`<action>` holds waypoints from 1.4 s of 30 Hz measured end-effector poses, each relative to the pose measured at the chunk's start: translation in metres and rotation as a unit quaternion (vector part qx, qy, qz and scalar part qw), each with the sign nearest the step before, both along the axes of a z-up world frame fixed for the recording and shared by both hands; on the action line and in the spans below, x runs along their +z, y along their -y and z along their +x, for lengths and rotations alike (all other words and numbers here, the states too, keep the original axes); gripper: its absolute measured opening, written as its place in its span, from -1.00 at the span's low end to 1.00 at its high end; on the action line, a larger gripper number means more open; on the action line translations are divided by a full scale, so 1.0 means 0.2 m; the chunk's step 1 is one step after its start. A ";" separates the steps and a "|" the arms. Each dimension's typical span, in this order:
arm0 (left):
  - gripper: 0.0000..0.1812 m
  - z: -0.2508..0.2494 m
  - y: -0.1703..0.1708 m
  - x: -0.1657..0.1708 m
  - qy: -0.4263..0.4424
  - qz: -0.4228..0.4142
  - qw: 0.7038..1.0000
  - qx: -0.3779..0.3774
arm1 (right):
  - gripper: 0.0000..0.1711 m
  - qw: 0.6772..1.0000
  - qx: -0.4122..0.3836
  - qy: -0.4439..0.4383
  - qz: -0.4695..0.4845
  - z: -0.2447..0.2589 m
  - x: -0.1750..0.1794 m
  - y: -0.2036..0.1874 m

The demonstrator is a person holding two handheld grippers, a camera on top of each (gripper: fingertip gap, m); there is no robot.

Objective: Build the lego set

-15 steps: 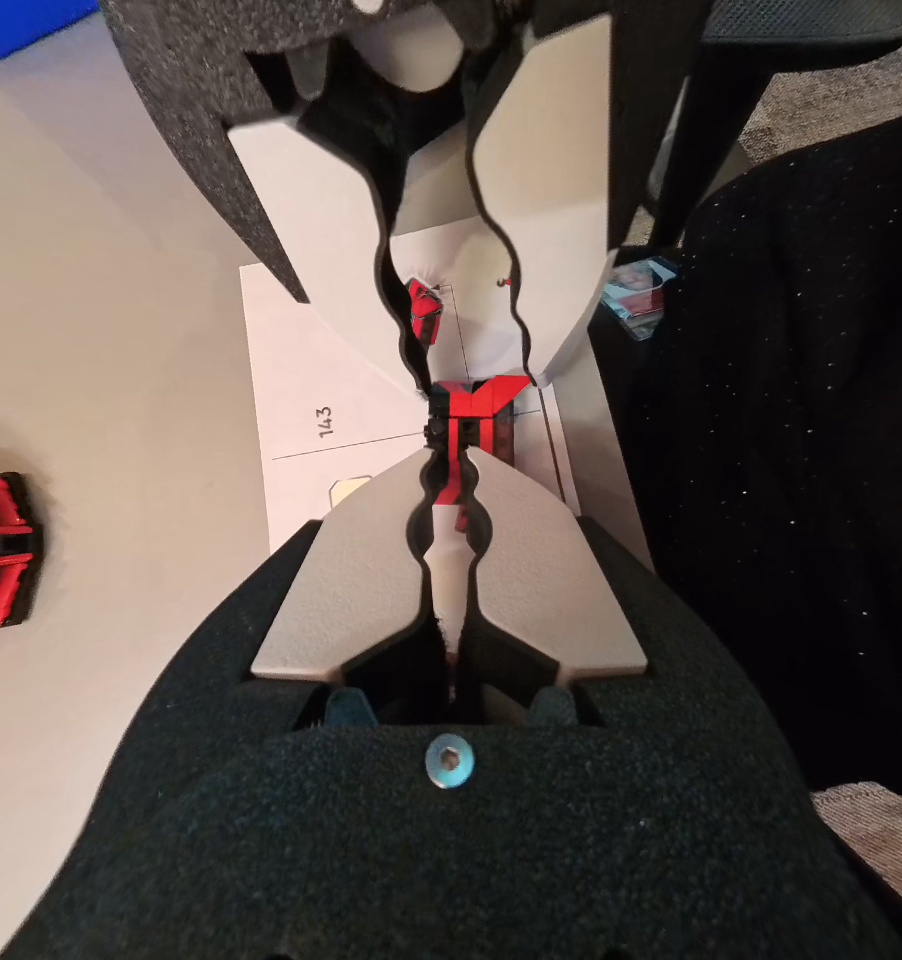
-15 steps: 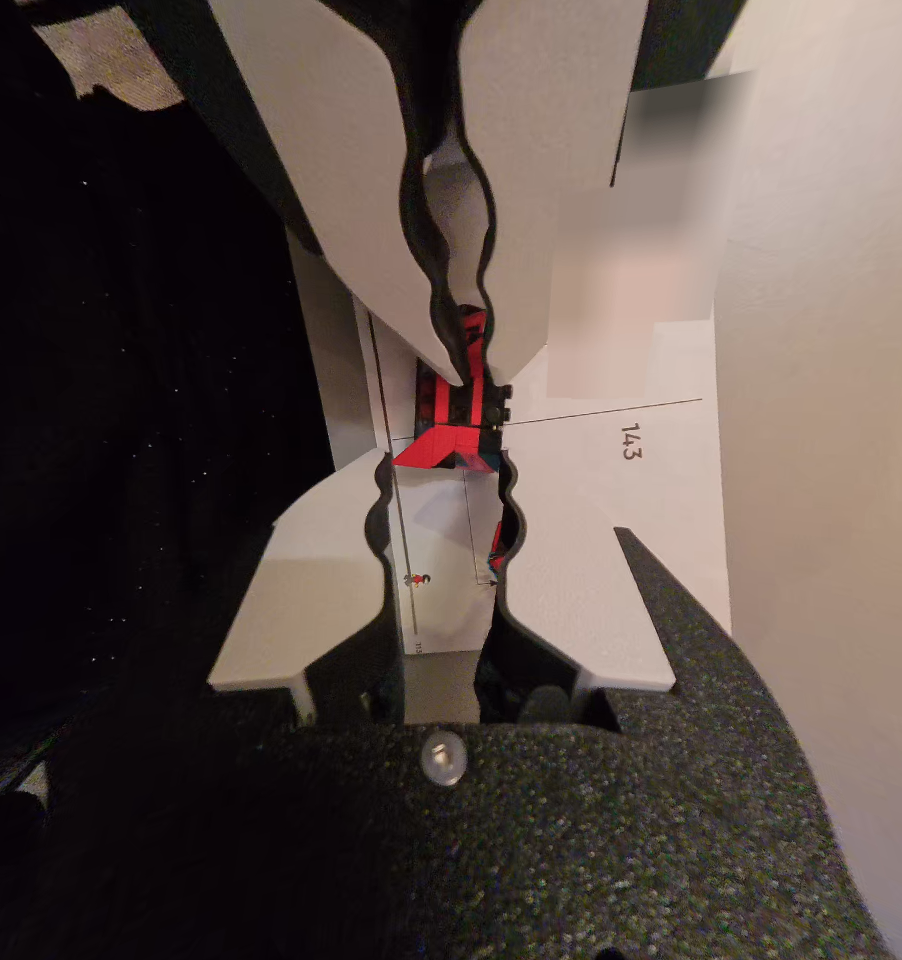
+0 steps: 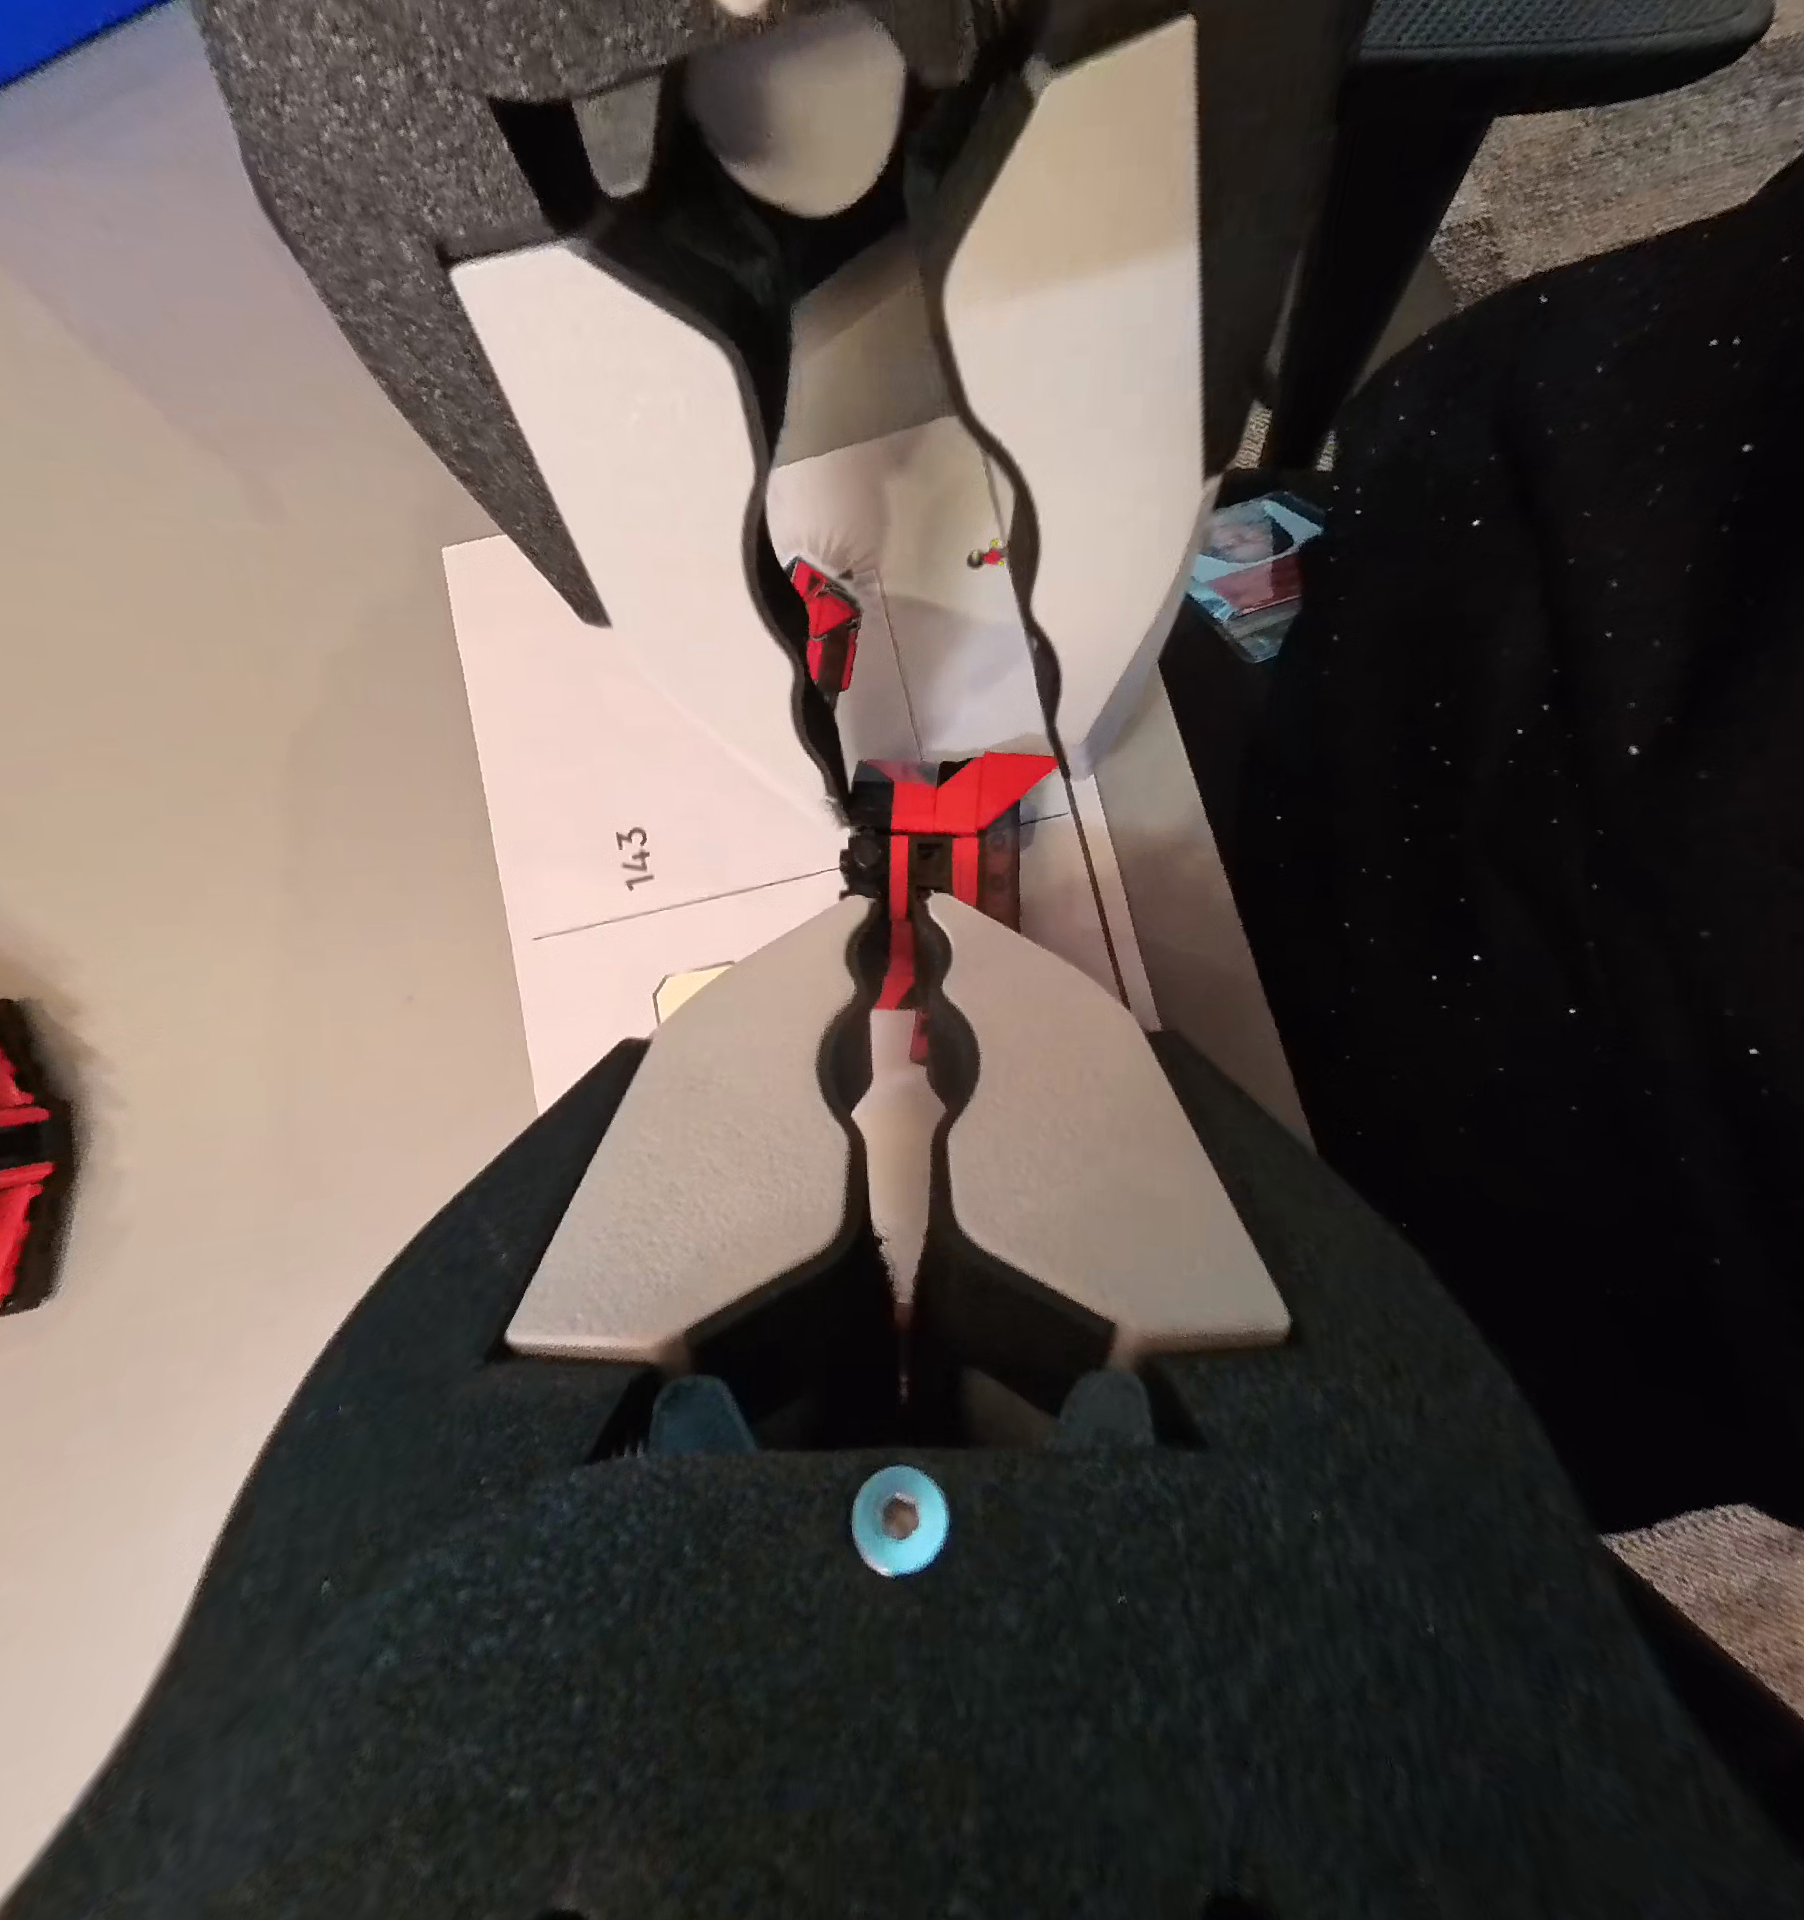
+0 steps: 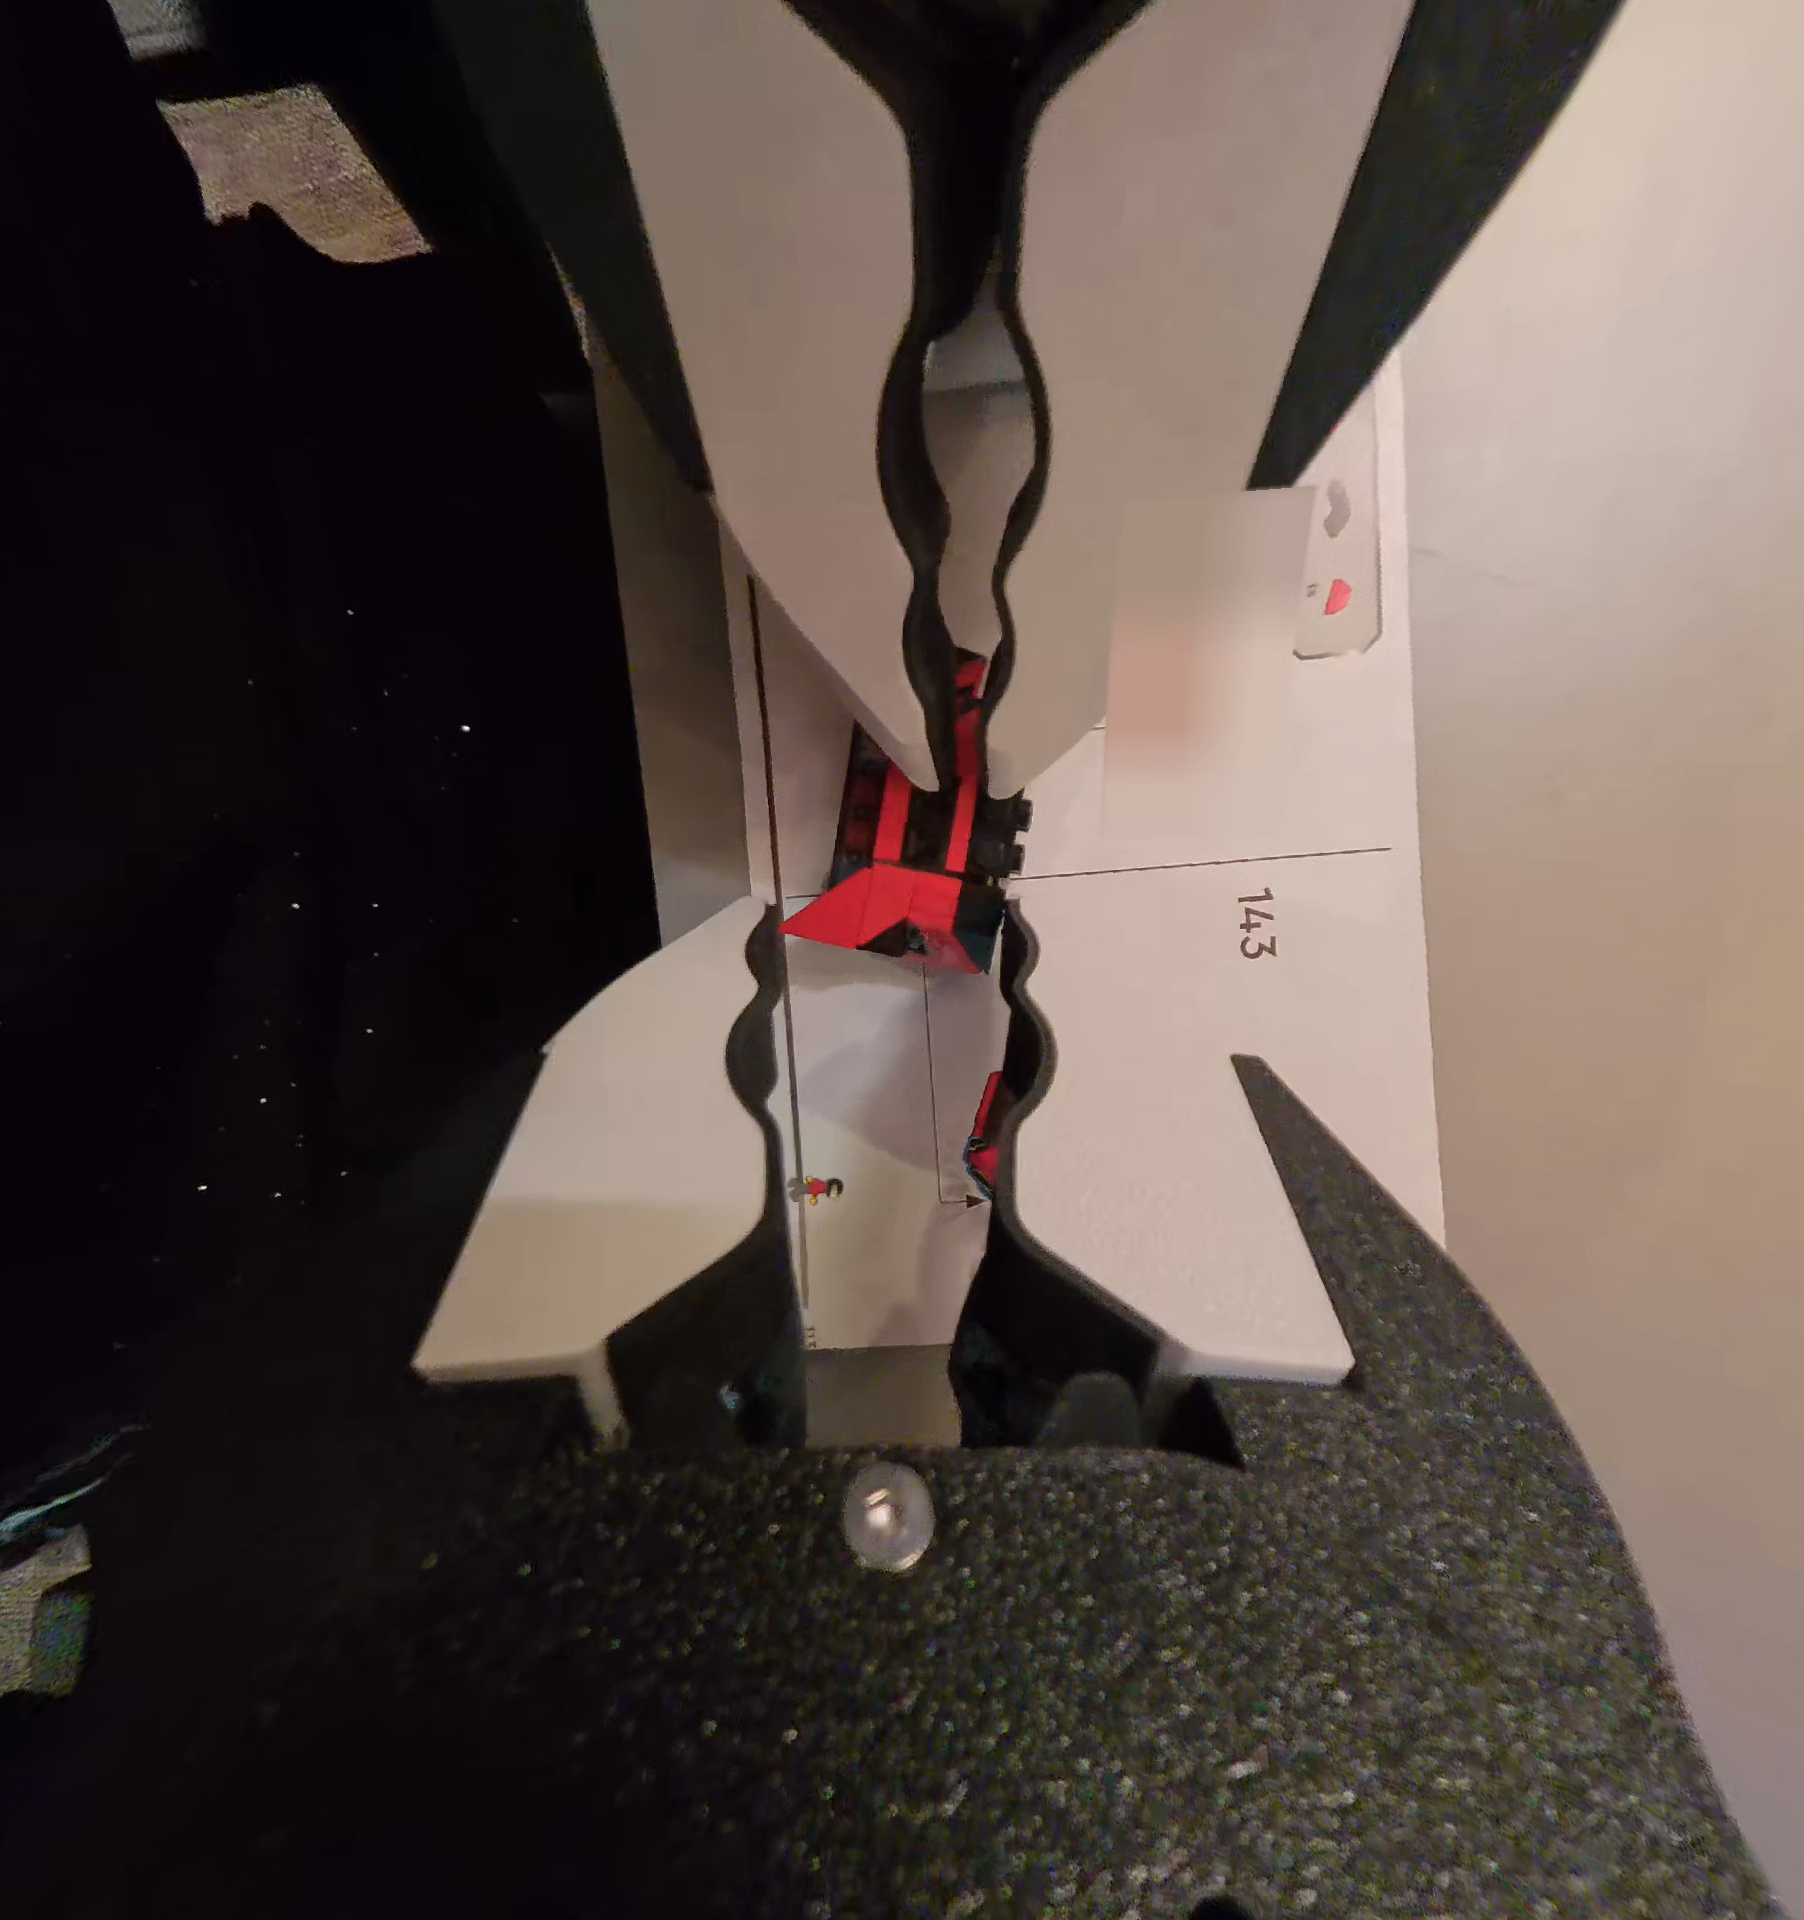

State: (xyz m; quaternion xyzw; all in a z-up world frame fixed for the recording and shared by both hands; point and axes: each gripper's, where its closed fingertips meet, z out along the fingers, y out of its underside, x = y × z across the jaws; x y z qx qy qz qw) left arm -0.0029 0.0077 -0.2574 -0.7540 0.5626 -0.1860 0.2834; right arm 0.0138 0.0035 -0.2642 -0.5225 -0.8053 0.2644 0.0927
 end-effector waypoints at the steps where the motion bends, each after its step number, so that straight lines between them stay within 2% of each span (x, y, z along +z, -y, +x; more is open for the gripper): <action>1: -0.95 0.00 0.00 0.00 0.000 -0.003 1.000 -0.005 | -0.53 1.000 0.004 -0.002 0.001 0.00 0.00 0.00; 8: -0.94 0.00 0.00 0.00 -0.013 -0.013 1.000 -0.025 | -0.51 0.999 0.017 -0.024 -0.021 -0.01 0.01 0.01; 14: -0.94 0.00 0.00 0.00 -0.013 -0.013 0.999 -0.026 | -0.41 0.998 -0.009 -0.044 -0.039 0.01 0.03 -0.03; 19: -0.94 0.00 0.00 0.00 -0.015 -0.015 0.999 -0.028 | -0.66 0.997 -0.036 -0.058 -0.032 0.09 0.01 -0.07; 23: -0.94 0.01 -0.01 0.00 -0.014 -0.022 0.999 -0.022 | -0.64 0.995 -0.031 -0.061 -0.066 0.13 0.00 -0.02; 26: -0.93 0.01 -0.01 0.00 -0.016 -0.023 0.999 -0.017 | -0.65 0.996 -0.037 -0.062 -0.059 0.14 0.02 -0.07; 30: -0.93 0.01 -0.01 0.00 -0.019 -0.028 0.999 0.002 | -0.96 0.995 -0.067 -0.064 -0.026 0.14 0.00 -0.20; 34: -0.93 0.02 -0.02 0.00 -0.015 -0.033 0.999 0.019 | -0.99 0.997 -0.050 -0.059 -0.012 0.10 -0.05 -0.17; 42: -0.93 0.03 -0.02 0.00 -0.006 -0.032 0.999 0.037 | -0.97 0.993 -0.057 -0.089 -0.053 0.06 -0.01 -0.09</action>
